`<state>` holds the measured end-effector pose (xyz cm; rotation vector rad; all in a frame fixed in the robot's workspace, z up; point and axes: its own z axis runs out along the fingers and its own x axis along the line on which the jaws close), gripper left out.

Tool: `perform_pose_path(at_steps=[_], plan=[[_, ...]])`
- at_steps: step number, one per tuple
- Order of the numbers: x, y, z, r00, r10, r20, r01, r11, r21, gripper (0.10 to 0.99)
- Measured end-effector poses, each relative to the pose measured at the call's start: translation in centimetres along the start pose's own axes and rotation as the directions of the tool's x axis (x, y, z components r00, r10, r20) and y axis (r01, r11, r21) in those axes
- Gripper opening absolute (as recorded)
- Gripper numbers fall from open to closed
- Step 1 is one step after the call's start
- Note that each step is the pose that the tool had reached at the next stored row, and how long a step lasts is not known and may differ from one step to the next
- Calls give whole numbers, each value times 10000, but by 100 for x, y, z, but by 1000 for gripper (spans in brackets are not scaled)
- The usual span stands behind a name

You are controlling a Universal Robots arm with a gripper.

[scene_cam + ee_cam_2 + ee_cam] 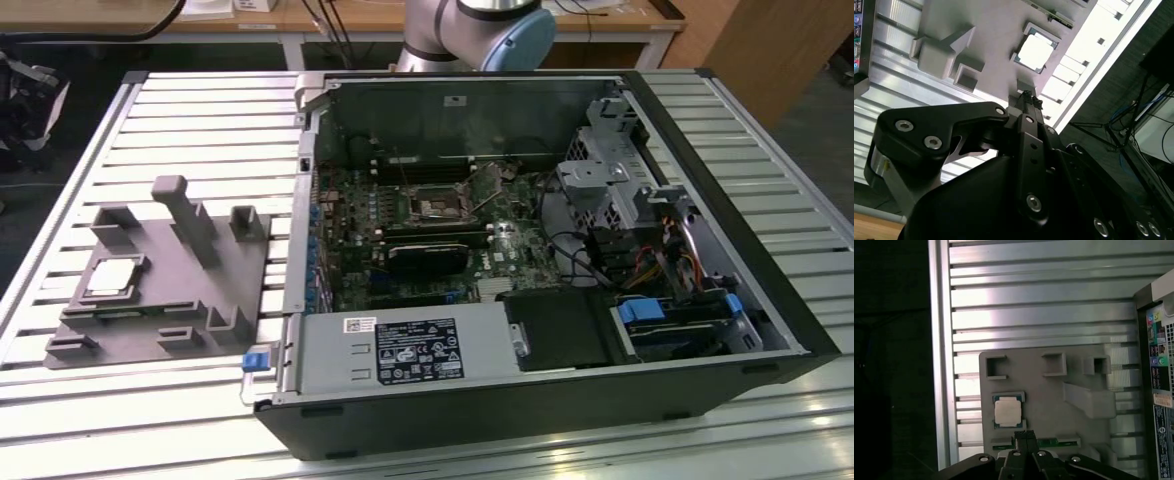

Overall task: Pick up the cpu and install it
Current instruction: 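Pick up the cpu and move it towards the insertion slot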

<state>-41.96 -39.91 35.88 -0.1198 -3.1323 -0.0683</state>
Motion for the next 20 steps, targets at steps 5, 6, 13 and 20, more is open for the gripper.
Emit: perform_pose_path(at_steps=[5,6,13,20], plan=[[-2,-17,84,10000,0,-1,0,10000,-14,106],[-2,-21,99,10000,0,-2,0,10000,-14,106],[-5,-46,193,10000,-1,-1,1,10000,-16,106],[-9,-103,311,10000,-48,-12,48,10000,-14,290]])
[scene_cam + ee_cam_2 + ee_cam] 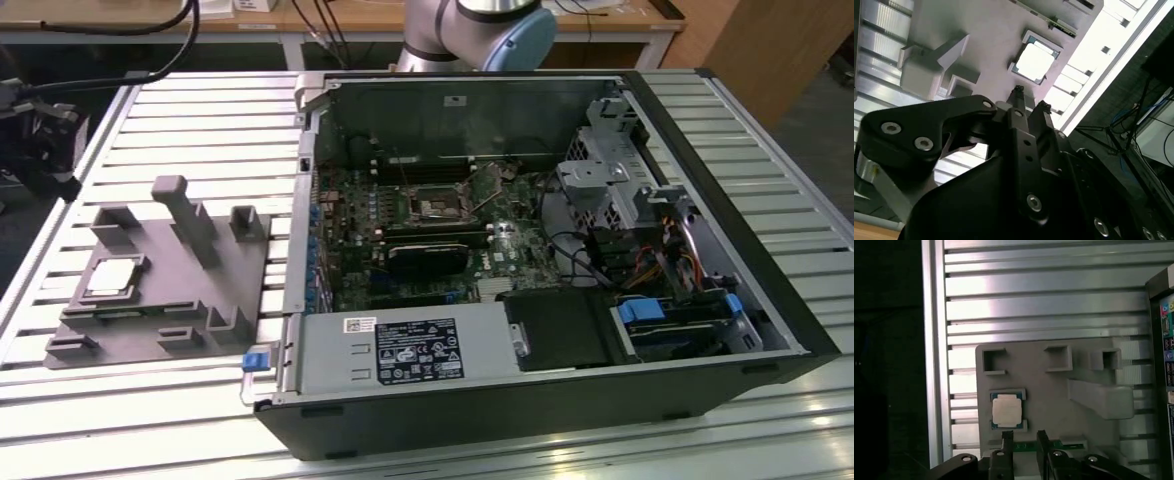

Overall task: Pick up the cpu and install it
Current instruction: 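Pick up the cpu and move it towards the insertion slot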

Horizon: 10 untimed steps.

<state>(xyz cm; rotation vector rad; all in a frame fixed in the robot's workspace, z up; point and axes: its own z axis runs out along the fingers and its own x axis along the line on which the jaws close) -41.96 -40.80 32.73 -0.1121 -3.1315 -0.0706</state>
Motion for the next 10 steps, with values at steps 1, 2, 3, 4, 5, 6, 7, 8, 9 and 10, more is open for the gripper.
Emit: perform_pose_path(at_steps=[1,2,3,4,5,6,7,8,9,10], plan=[[-1,-10,17,10000,-20,-3,20,10000,1,290],[-2,-22,34,10000,-40,-5,40,10000,-1,349],[-2,-37,51,10000,-54,-9,54,10000,-5,408],[-3,-51,69,10000,-63,-6,63,10000,-11,467],[-4,-63,87,10000,-73,-6,73,10000,-14,467],[-5,-77,105,10000,-91,-7,91,10000,-17,525],[-6,-89,123,9999,-124,-8,124,9999,-18,525],[-7,-99,142,9999,-168,-10,168,9999,-19,580],[-7,-109,159,9998,-219,-13,219,9998,-19,639],[-8,-117,176,9996,-274,-17,274,9996,-17,639]])
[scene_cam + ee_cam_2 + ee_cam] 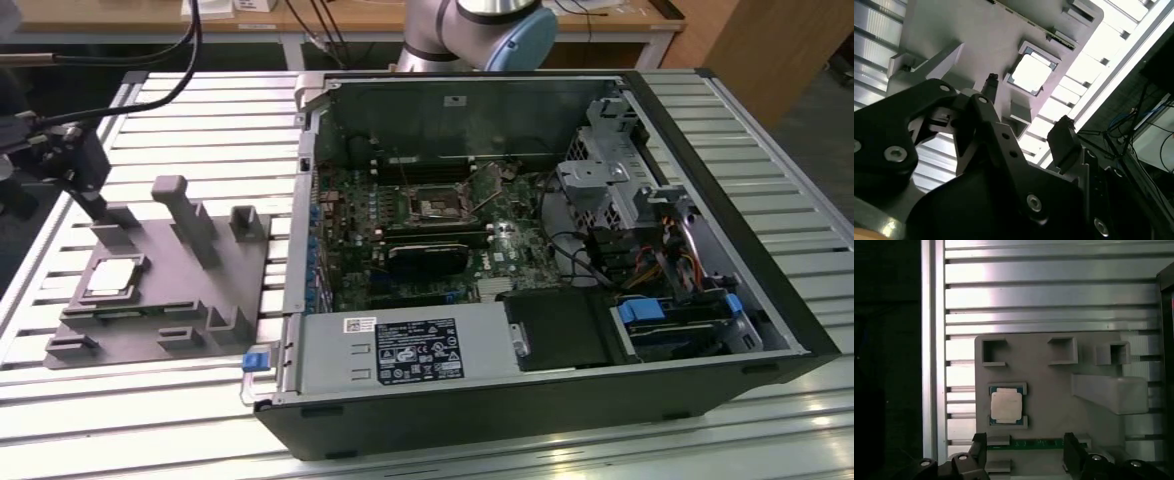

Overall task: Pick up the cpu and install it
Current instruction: 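Pick up the cpu and move it towards the insertion slot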

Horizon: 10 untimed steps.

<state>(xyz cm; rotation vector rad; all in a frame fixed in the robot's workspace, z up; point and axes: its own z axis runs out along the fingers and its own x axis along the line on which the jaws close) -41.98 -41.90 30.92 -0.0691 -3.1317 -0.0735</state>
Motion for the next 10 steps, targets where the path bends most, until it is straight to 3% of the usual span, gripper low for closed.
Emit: perform_pose_path(at_steps=[3,10], plan=[[0,-13,54,10000,-91,-3,91,10000,0,761],[-2,-19,150,10000,-97,-3,97,10000,-1,761]])
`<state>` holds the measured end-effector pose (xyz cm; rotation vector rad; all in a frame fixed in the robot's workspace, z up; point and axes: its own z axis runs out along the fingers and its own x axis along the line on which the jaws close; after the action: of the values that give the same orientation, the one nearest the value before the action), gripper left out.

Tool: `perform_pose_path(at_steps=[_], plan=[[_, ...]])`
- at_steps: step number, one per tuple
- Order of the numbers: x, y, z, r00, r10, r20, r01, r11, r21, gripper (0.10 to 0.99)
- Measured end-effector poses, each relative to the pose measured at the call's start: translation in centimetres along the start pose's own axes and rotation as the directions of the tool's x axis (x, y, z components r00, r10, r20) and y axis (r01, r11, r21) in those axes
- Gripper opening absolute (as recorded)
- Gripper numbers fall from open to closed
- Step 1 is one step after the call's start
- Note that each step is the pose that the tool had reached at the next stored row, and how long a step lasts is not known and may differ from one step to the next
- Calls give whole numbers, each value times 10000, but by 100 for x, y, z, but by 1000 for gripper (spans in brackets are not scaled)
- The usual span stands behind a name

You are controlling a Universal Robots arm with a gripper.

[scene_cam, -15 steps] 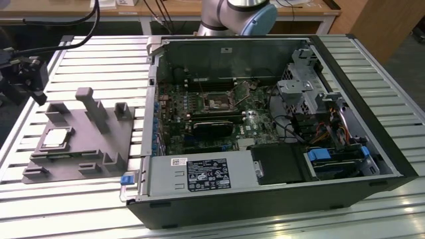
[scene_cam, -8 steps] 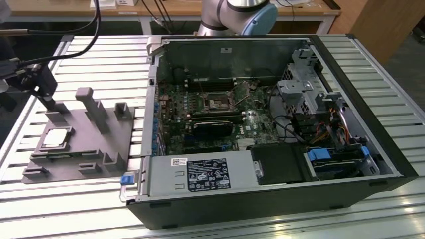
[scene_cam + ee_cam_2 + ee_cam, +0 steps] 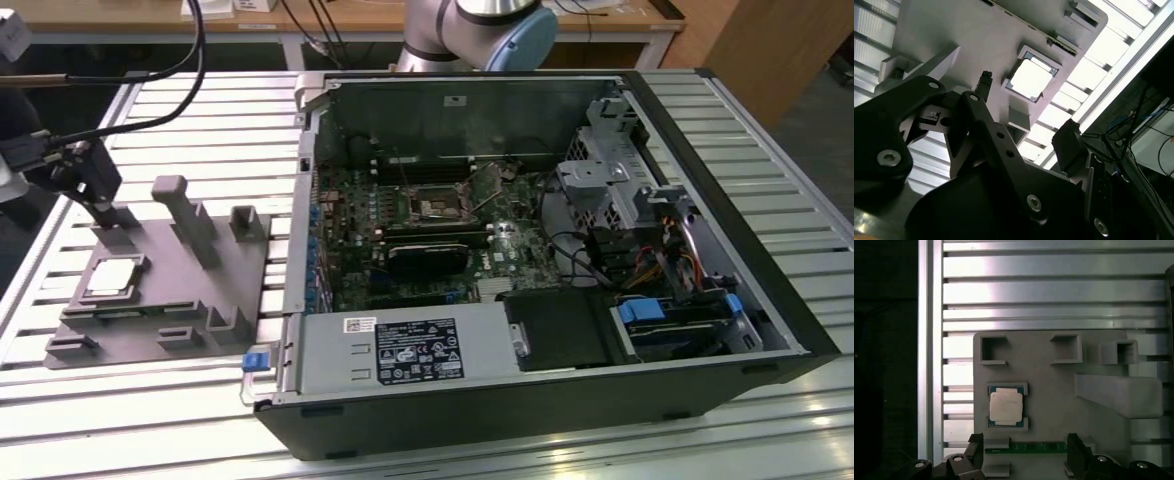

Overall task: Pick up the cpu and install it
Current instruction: 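Pick up the cpu and move it towards the insertion slot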

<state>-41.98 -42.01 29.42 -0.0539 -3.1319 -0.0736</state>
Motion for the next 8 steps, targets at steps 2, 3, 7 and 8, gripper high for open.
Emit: perform_pose_path(at_steps=[2,3,7,8], plan=[[0,-1,25,10000,0,-1,0,10000,1,761],[0,-2,39,10000,0,0,0,10000,0,761],[-1,-4,90,10000,0,-3,0,10000,1,761],[-1,-5,100,10000,1,-4,-1,10000,1,761]])
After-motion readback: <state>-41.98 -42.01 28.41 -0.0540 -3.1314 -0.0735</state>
